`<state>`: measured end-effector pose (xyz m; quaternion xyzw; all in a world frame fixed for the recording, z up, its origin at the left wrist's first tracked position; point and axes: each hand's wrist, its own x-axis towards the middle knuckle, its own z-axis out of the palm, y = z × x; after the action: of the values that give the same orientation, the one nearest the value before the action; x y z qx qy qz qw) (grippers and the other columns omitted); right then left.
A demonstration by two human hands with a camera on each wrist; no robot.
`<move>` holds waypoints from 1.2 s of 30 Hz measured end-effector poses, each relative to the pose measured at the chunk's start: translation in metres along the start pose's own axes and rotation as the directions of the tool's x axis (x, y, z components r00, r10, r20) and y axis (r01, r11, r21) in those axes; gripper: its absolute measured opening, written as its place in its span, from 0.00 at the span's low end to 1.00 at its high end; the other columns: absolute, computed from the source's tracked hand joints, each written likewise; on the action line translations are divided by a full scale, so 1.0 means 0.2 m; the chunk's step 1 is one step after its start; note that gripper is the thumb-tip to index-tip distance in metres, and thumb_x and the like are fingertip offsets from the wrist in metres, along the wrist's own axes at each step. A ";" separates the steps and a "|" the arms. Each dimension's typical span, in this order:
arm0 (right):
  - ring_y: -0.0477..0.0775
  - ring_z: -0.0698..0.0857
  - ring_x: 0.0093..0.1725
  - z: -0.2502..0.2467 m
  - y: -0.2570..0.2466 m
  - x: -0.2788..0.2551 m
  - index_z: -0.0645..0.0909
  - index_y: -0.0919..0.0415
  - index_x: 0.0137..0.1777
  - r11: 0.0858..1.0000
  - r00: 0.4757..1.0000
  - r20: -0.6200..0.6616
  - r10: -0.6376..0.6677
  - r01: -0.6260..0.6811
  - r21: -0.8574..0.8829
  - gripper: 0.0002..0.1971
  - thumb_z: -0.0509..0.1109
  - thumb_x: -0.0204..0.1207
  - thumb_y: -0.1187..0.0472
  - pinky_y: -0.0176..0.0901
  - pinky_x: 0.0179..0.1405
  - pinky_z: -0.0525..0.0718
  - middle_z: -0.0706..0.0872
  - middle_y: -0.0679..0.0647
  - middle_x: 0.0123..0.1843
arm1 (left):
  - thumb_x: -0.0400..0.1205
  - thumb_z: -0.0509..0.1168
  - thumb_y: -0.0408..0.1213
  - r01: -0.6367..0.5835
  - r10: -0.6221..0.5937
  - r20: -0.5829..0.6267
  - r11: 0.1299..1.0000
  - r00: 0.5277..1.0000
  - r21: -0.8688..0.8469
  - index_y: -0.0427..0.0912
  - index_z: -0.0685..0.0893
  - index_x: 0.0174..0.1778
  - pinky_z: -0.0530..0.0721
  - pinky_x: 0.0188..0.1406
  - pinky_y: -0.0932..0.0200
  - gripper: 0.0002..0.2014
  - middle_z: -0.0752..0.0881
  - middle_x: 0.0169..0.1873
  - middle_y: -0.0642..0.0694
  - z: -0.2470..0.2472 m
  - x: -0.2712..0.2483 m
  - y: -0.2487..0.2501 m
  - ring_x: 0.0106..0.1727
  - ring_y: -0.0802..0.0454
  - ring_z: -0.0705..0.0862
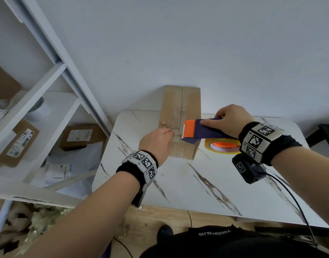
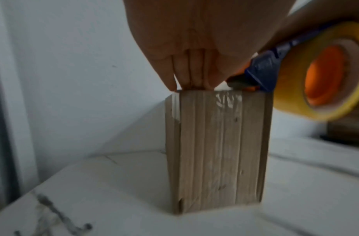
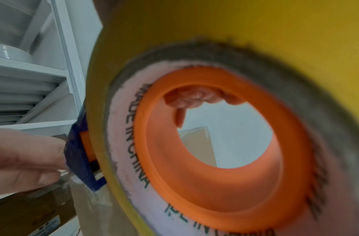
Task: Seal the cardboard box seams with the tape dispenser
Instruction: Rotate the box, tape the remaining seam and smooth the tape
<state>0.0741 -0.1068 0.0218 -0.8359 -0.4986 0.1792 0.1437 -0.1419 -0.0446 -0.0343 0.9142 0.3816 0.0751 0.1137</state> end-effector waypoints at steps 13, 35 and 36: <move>0.52 0.84 0.41 0.02 0.05 0.03 0.86 0.55 0.34 0.995 0.999 0.043 -0.011 0.007 0.095 0.23 0.71 0.64 0.33 0.47 0.43 0.82 0.87 0.52 0.36 | 0.82 0.58 0.37 -0.060 0.054 0.094 0.996 0.994 0.059 0.43 0.59 0.79 0.65 0.76 0.56 0.28 0.64 0.79 0.47 0.06 0.01 0.11 0.77 0.47 0.63; 0.52 0.83 0.36 -0.11 0.45 -0.03 0.85 0.52 0.33 1.000 0.997 0.081 0.014 -0.015 0.003 0.21 0.69 0.65 0.34 0.44 0.37 0.81 0.86 0.51 0.33 | 0.83 0.55 0.39 -0.055 0.030 0.143 0.983 0.989 0.176 0.43 0.52 0.82 0.46 0.80 0.61 0.31 0.55 0.82 0.47 0.06 0.00 0.13 0.82 0.50 0.55; 0.51 0.82 0.35 -0.09 0.43 -0.03 0.84 0.53 0.33 1.000 0.996 0.088 0.014 -0.013 -0.013 0.20 0.69 0.66 0.34 0.42 0.34 0.78 0.86 0.50 0.33 | 0.83 0.56 0.40 -0.043 0.018 0.145 0.985 0.989 0.169 0.44 0.53 0.81 0.47 0.80 0.61 0.31 0.56 0.82 0.47 0.06 0.00 0.13 0.81 0.50 0.55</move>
<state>0.1464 -0.1535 0.0020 -0.8313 -0.5000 0.2138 0.1152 -0.1205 -0.0637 -0.0395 0.9293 0.3635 -0.0223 0.0604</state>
